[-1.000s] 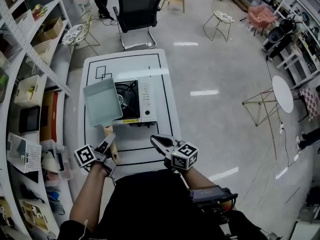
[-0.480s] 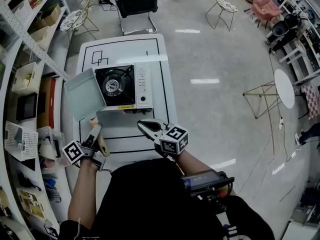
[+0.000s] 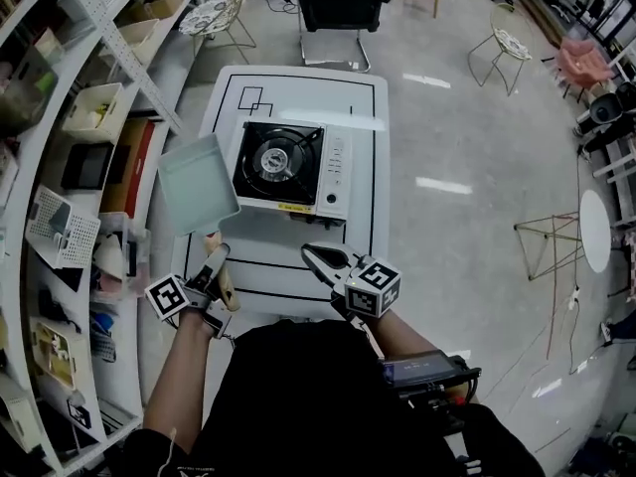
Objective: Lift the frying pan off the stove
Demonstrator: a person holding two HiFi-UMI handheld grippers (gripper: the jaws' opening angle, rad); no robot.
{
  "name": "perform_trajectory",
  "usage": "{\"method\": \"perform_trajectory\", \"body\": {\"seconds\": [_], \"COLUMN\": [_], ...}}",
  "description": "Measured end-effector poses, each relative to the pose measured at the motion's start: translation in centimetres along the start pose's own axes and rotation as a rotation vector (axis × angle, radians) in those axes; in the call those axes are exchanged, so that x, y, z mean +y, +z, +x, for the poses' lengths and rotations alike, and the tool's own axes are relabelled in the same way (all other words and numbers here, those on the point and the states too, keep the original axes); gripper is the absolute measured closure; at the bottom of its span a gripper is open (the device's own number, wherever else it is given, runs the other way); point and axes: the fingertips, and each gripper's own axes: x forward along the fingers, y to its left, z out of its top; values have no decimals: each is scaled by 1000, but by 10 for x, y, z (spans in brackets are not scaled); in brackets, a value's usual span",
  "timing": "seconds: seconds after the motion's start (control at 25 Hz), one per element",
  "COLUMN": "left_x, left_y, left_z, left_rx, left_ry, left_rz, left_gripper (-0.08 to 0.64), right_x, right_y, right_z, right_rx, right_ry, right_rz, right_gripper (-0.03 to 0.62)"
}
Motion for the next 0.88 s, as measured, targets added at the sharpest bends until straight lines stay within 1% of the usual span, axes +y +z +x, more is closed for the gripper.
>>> {"method": "perform_trajectory", "body": {"seconds": [0.24, 0.52, 0.88], "left_x": [9, 12, 21], "left_y": [1, -3, -6], "left_z": [-21, -43, -66], "left_rx": [-58, -103, -159], "left_ry": [12, 17, 26], "left_rz": [-22, -47, -73], "left_gripper": [420, 420, 419], "right_x": [5, 12, 20], "right_y": [-7, -8, -14], "right_z": [12, 24, 41], "right_rx": [41, 64, 96], "right_ry": [43, 96, 142], "right_rz": [-21, -44, -57], "right_gripper": [567, 567, 567]}}
